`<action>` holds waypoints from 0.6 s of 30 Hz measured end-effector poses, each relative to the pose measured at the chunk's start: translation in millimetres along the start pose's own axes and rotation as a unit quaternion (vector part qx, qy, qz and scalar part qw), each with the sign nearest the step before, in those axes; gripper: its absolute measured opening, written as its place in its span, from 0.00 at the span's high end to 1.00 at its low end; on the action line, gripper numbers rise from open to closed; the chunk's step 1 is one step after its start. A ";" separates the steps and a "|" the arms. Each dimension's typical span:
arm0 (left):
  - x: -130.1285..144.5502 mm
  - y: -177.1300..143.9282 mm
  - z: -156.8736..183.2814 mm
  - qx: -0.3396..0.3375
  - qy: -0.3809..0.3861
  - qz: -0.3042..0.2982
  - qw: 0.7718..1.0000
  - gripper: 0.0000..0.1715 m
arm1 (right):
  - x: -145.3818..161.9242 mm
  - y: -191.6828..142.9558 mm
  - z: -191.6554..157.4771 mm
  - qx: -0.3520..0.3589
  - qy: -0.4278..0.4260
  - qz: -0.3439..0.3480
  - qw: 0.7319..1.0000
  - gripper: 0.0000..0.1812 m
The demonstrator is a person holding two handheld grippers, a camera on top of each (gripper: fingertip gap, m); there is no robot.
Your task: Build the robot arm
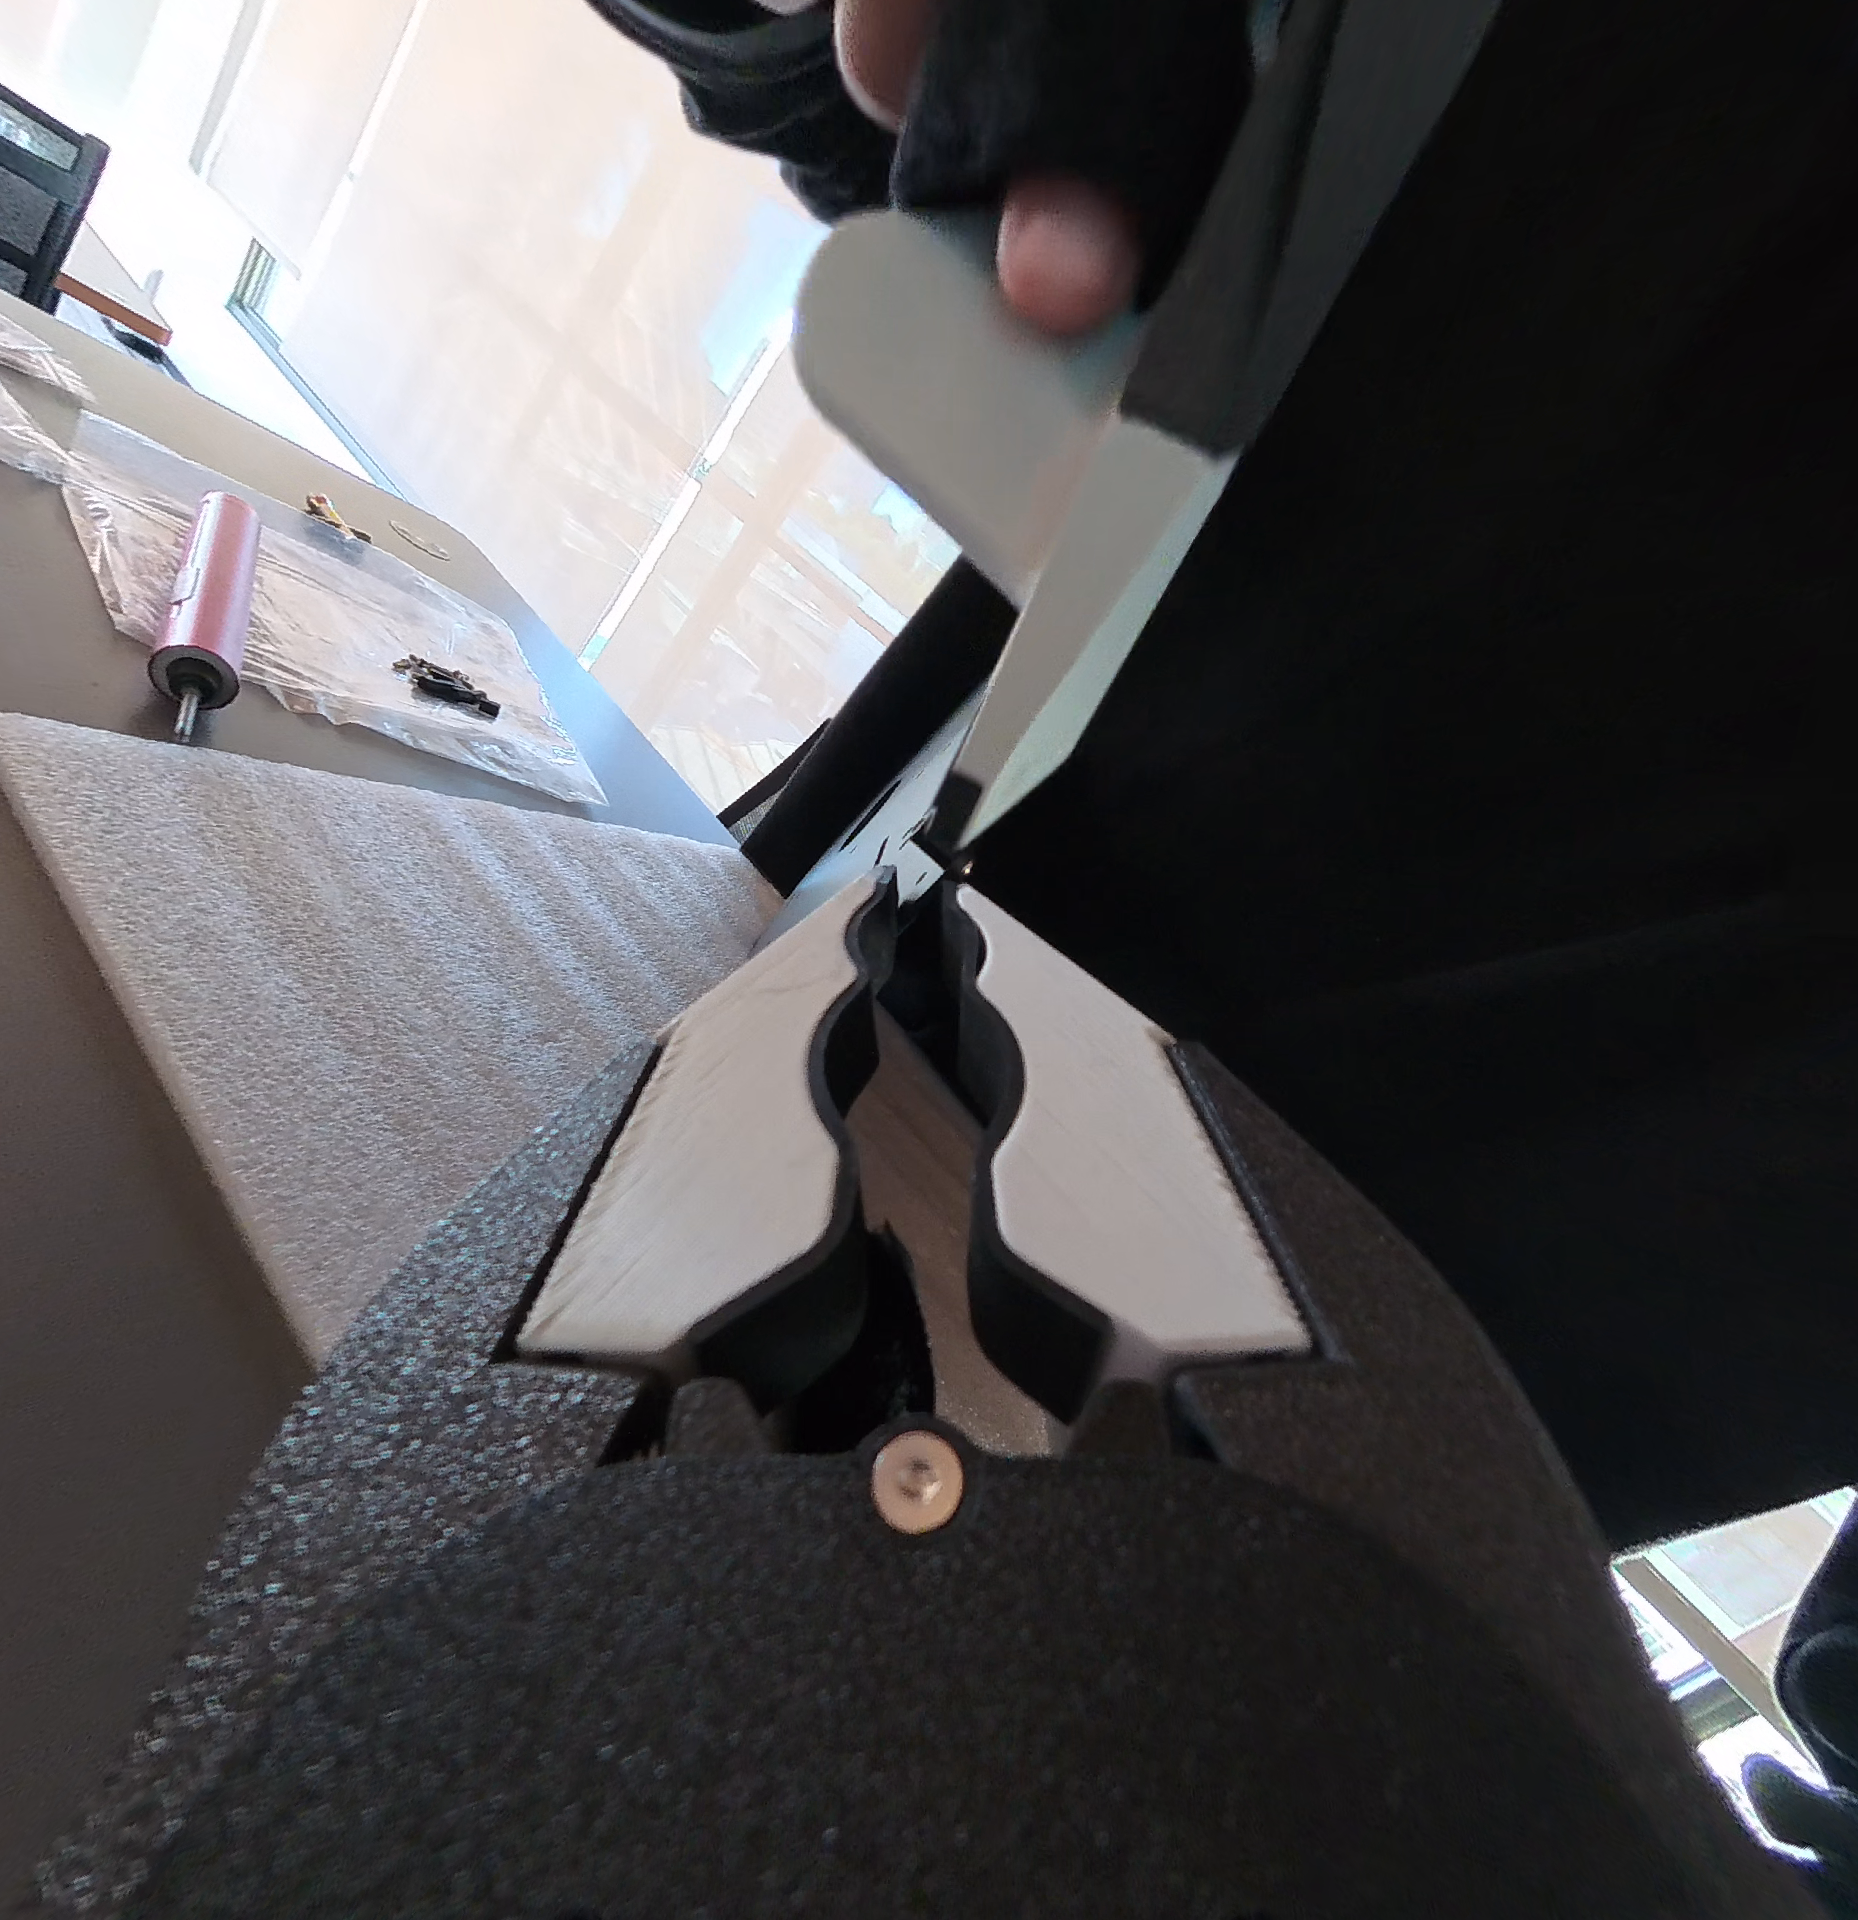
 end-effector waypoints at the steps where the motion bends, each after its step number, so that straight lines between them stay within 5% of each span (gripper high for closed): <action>1: 0.0 0.0 0.0 0.000 0.000 0.000 1.000 0.96 | 0.6 3.1 0.2 0.004 -0.006 -0.008 1.000 0.90; 18: 0.7 -0.1 0.1 -0.001 0.002 -0.002 1.000 0.96 | 1.4 -0.1 -1.4 -0.007 -0.008 -0.019 1.000 0.91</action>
Point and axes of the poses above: each gripper's, where its closed fingertips meet, y out along the fingers, x out of its underside, z = x × y across the jaws, the point moved 4 cm from there along -y, back along the fingers, and after that the axes turned 3 degrees about y, right-handed, at the moved point
